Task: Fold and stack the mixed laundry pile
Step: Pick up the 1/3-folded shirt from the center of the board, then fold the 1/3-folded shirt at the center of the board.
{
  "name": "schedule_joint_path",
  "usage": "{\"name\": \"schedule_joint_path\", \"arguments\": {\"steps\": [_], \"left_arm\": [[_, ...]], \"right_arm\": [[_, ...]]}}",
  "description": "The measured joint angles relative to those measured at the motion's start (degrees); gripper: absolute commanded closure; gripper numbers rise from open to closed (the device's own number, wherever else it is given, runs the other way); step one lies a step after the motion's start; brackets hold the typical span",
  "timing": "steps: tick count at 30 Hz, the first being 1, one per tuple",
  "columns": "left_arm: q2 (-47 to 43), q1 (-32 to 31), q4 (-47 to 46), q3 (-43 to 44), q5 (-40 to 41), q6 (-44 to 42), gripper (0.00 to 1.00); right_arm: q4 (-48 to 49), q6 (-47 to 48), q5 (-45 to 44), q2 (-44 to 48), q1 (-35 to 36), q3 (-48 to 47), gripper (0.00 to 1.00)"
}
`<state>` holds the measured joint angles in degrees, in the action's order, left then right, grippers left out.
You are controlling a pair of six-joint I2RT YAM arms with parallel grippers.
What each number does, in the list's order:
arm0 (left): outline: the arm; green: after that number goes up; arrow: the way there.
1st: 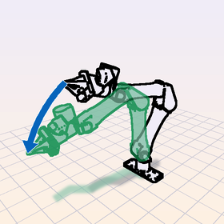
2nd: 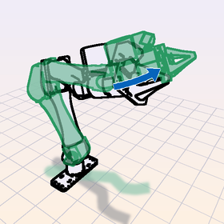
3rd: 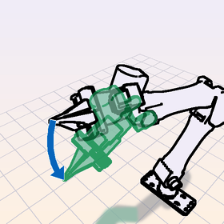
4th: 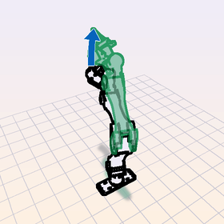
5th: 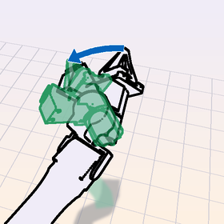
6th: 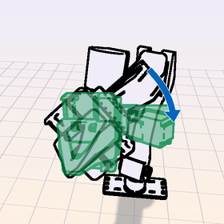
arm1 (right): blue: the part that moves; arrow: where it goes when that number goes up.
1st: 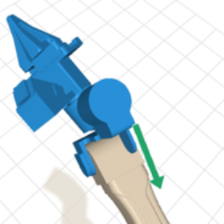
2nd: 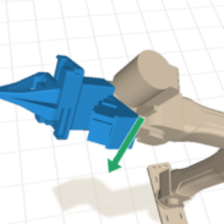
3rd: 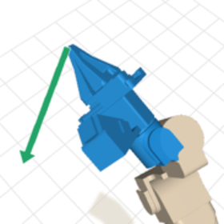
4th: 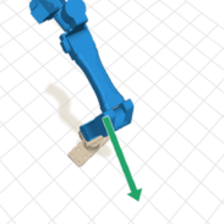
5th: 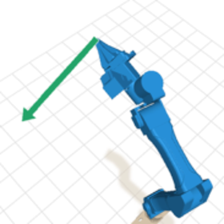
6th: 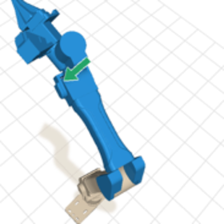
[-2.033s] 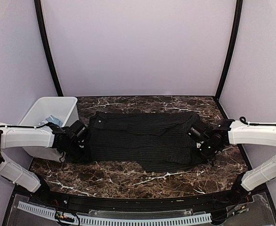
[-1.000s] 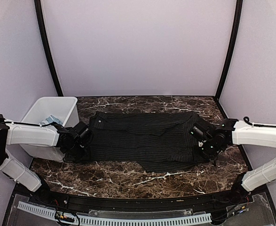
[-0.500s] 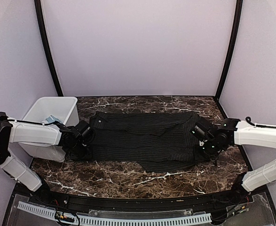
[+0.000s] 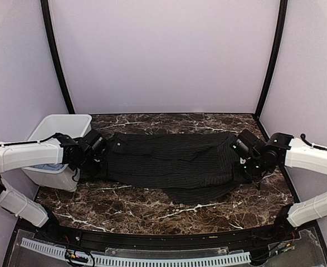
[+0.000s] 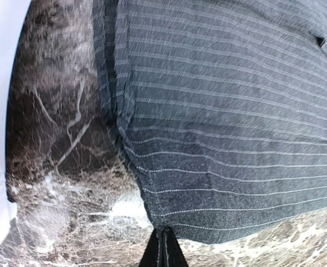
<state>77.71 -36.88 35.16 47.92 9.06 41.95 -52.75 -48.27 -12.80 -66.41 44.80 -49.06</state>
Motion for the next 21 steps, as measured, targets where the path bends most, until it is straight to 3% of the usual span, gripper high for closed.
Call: {"name": "schedule_joint_path", "arguments": {"steps": [10,21], "left_arm": [[1.38,5.4,1.42,6.97,1.03,-4.52,1.0],[13.42,8.9,-1.33,16.11,1.62,-9.88,1.0]], "right_arm": [[1.68,9.05,-0.94,-4.5,-9.14,-6.16,1.0],[8.76,21.31,0.39,-18.86,-16.41,-16.96,1.0]]}}
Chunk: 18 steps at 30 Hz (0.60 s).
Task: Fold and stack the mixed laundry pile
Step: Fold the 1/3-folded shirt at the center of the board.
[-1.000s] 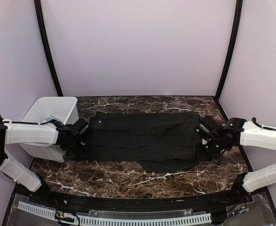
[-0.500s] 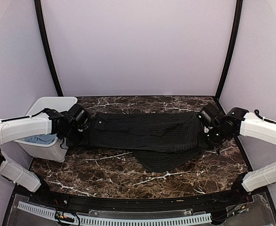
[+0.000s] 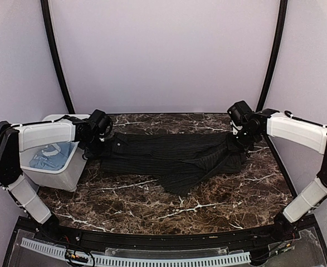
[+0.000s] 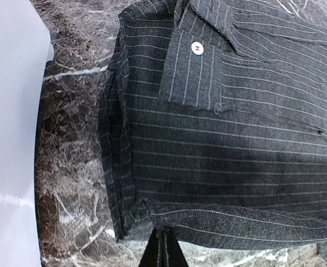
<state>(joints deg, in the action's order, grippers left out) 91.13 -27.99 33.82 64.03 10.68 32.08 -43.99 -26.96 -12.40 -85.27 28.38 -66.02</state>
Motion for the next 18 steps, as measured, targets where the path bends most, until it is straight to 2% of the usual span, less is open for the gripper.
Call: {"name": "schedule_joint_path", "arguments": {"steps": [16,17,18], "left_arm": [[11.21,1.49,-2.34,6.58,2.75,-3.67,1.0],[12.11,1.66,-2.47,6.97,2.89,-3.78,1.0],[12.7,1.79,-2.62,7.37,3.02,-3.89,1.0]], "right_arm": [[7.02,7.23,2.62,-18.58,-3.58,-9.16,1.0],[7.28,7.43,2.69,-19.52,-4.11,-9.62,0.99],[7.54,7.63,2.8,-20.26,-4.63,-10.12,0.93]]}}
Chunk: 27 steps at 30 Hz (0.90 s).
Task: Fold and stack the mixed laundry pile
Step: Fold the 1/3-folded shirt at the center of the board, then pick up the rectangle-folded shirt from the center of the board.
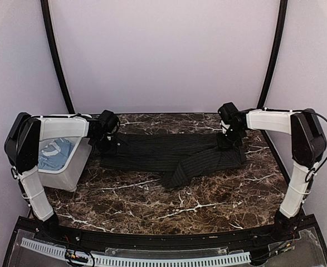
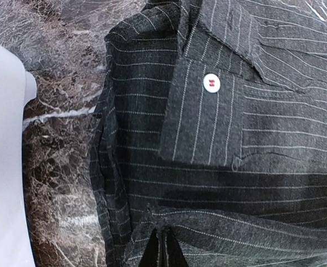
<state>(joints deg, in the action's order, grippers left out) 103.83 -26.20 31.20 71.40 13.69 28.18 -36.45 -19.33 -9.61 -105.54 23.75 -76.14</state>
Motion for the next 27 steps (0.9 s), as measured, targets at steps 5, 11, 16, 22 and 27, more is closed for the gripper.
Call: {"name": "schedule_joint_path", "arguments": {"steps": [5,11,16,22,27], "left_arm": [[2.86,0.33,-0.15,3.26,0.37,-0.92,0.8],[4.15,0.33,0.22,5.73,0.52,-2.4,0.63],[3.28,0.33,1.16,5.64,0.26,-3.02,0.56],[-5.18,0.2,-0.11,-0.09,-5.66,-5.03,0.53],[-11.63,-4.59,-3.98,-5.51,-12.61,-8.37,0.53]], "right_arm": [[0.59,0.9,0.9,-0.85,-1.27,-2.14,0.66],[0.17,0.44,2.36,3.08,-1.33,-0.9,0.38],[0.15,-0.11,5.9,13.51,-2.54,4.85,0.42],[1.29,-1.75,10.62,17.64,-3.65,12.98,0.57],[2.82,-2.99,13.66,15.5,-3.65,18.05,0.62]]}}
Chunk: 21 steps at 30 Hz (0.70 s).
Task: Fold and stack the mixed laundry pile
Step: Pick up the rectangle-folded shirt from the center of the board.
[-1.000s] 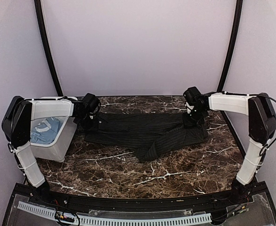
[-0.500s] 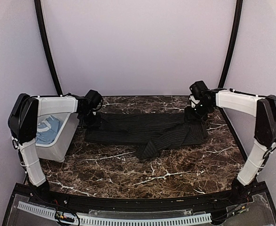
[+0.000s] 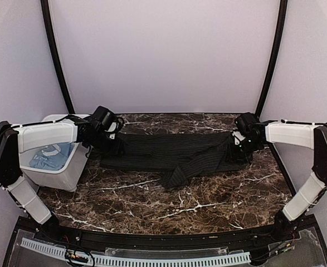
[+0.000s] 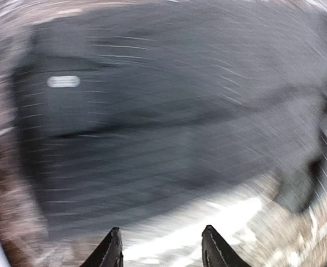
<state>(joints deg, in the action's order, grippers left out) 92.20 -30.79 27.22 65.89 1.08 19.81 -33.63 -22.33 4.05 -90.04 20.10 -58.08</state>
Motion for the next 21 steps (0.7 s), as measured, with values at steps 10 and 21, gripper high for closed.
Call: {"name": "schedule_joint_path", "arguments": {"steps": [10,21], "left_arm": [[-0.44,-16.04,-17.68,-10.62,-13.03,-5.25,0.49],[15.89,-23.93,-30.45,-5.18,-16.15,-15.74,0.43]], "right_arm": [[2.16,-2.19,2.21,-0.44,0.0,6.29,0.62],[2.19,-2.38,2.23,2.89,0.0,6.36,0.55]]}}
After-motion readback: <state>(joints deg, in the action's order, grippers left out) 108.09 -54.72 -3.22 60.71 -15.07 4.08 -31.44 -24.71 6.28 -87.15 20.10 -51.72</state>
